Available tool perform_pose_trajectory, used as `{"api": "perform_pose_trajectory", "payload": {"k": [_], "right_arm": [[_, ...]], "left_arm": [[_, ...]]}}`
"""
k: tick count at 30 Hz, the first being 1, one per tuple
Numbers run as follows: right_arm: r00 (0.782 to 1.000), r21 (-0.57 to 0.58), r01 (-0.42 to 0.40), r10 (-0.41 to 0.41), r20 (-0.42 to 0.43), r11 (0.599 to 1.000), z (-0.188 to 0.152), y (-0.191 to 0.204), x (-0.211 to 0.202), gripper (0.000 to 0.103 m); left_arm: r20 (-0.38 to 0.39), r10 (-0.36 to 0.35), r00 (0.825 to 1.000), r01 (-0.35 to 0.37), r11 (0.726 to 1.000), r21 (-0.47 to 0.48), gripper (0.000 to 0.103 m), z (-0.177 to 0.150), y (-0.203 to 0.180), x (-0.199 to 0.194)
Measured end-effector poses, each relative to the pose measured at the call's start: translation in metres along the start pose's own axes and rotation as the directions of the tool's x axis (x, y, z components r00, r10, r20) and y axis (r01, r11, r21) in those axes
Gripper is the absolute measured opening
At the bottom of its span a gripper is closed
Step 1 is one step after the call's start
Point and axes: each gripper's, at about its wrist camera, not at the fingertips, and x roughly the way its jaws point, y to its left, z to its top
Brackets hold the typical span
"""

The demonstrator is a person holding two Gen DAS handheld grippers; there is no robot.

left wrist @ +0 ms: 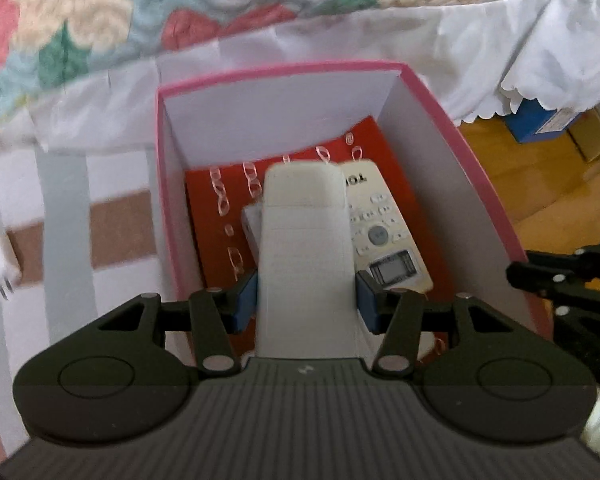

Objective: Organize rigid objects
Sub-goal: 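Carry the cream bar into the pink box and open the left tool, then return the left tool to the cloth and grasp the white square charger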

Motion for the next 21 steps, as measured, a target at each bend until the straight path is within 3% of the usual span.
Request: {"api": "perform_pose_trajectory", "payload": {"k": [3, 9, 11, 14, 17, 21], "right_arm": [[1.000, -0.004, -0.003, 0.003, 0.003, 1.000, -0.001, 0.000, -0.001, 0.012], [1.000, -0.007, -0.007, 0.007, 0.003, 1.000, 0.000, -0.001, 0.000, 0.013], [1.000, -0.008, -0.007, 0.007, 0.004, 1.000, 0.000, -0.001, 0.000, 0.013], [1.000, -0.009, -0.004, 0.004, 0.003, 1.000, 0.000, 0.000, 0.000, 0.013], [1.000, -0.009, -0.001, 0.001, 0.002, 1.000, 0.000, 0.001, 0.000, 0.014], [1.000, -0.009, 0.001, -0.001, 0.000, 1.000, 0.000, 0.001, 0.000, 0.014]], "left_arm": [[0.022, 0.030, 0.999, -0.031, 0.999, 0.040, 0.052, 0.004, -0.002, -0.004], [0.026, -0.017, 0.999, 0.018, 1.000, -0.022, 0.053, 0.005, 0.025, -0.026], [0.046, -0.107, 0.993, 0.109, 0.992, -0.066, 0.053, 0.002, 0.041, -0.036], [0.069, -0.186, 0.980, 0.193, 0.973, -0.125, 0.055, -0.002, 0.062, -0.056], [0.096, -0.052, 0.994, 0.063, 0.991, -0.116, 0.059, -0.002, 0.075, -0.073], [0.118, 0.008, 0.993, 0.011, 0.986, -0.164, 0.059, -0.005, 0.109, -0.083]]}}
